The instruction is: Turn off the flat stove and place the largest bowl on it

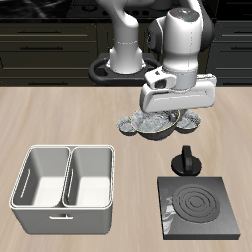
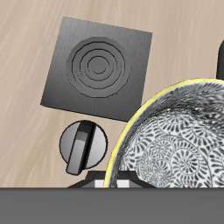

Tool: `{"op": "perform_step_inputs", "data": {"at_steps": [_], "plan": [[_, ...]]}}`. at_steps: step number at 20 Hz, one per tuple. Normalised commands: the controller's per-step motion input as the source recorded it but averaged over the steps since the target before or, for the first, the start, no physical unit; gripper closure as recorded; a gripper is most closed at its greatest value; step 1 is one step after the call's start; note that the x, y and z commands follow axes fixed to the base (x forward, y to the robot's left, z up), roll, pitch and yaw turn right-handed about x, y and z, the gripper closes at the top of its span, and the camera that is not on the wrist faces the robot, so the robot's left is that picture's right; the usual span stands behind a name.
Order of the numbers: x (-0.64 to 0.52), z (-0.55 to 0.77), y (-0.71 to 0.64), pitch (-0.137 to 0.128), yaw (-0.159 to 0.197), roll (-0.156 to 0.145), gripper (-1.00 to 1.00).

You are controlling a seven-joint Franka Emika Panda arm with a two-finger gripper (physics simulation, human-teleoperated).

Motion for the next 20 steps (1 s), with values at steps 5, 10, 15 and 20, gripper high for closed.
{"op": "perform_step_inputs", "data": {"at_steps": [5, 10, 15, 20], "plan": [[0.19, 0.18, 0.25, -0.019, 0.011, -0.004, 1.0], [0.18, 0.12, 0.44, -0.006, 0.003, 0.034, 1.0], [0.25, 0.17, 0.22, -0.017, -0.028, -0.008, 1.0], [0.23, 0.12, 0.08, -0.014, -0.012, -0.024, 1.0]]}}
